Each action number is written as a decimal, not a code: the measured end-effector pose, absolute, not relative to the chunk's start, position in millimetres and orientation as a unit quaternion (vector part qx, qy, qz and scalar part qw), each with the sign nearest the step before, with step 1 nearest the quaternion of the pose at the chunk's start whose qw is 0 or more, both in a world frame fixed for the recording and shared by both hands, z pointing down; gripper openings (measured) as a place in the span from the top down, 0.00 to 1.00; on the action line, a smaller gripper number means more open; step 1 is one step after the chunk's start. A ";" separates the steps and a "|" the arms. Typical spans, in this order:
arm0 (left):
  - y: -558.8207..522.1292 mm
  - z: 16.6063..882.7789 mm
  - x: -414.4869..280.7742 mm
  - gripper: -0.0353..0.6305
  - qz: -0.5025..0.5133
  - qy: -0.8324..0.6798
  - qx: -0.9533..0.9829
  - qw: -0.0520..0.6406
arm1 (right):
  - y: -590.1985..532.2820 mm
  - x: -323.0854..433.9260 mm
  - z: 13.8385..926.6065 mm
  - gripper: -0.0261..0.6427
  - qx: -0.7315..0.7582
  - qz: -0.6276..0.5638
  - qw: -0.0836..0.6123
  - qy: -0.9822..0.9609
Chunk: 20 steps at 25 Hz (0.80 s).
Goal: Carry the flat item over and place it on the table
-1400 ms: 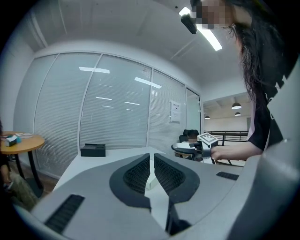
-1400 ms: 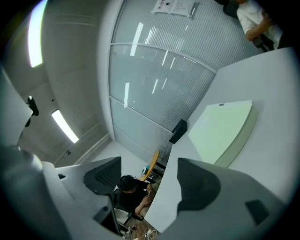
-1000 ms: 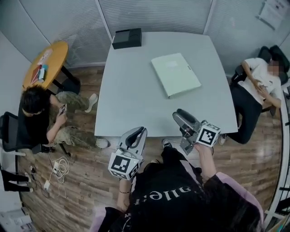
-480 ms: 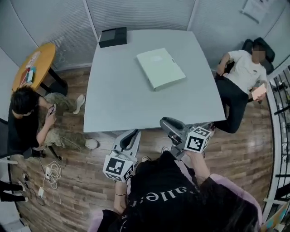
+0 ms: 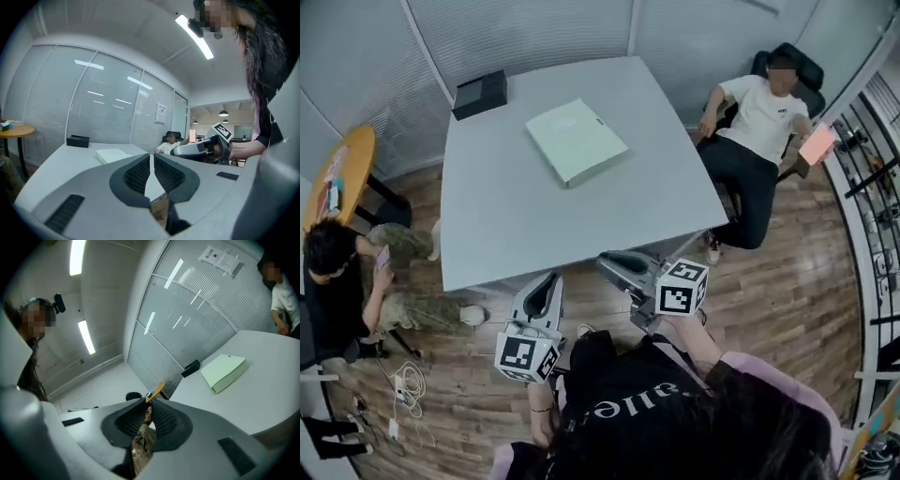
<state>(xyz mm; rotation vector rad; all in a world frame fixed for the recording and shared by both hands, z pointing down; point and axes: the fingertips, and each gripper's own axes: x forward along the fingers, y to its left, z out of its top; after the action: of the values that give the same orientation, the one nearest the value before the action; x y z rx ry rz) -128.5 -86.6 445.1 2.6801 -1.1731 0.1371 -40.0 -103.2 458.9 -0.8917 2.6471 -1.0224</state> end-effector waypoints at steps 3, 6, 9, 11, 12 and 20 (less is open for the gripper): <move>-76.6 439.4 -105.8 0.88 0.041 -0.396 0.911 0.106 | -86.0 -23.1 455.9 0.89 -0.297 -0.336 0.079 0.890; -61.1 435.2 -83.4 0.88 0.039 -0.395 0.912 0.101 | -67.2 -4.4 453.3 0.89 -0.295 -0.328 0.074 0.894; -37.6 433.3 -65.2 0.88 0.042 -0.396 0.912 0.097 | -43.7 12.3 452.1 0.89 -0.295 -0.322 0.072 0.897; -20.2 432.5 -56.8 0.88 0.045 -0.398 0.911 0.095 | -27.0 19.9 451.0 0.89 -0.294 -0.318 0.072 0.898; -12.2 432.3 -53.4 0.88 0.046 -0.399 0.911 0.094 | -19.1 22.9 450.3 0.89 -0.293 -0.316 0.072 0.899; 46.9 436.8 -17.8 0.88 0.051 -0.403 0.910 0.088 | 40.1 51.8 448.8 0.89 -0.282 -0.299 0.073 0.909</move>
<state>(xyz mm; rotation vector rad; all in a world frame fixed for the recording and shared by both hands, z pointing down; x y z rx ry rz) -17.8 46.9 436.8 2.7073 -1.1990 0.1530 51.8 40.1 448.8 -0.8469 2.7294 -0.8991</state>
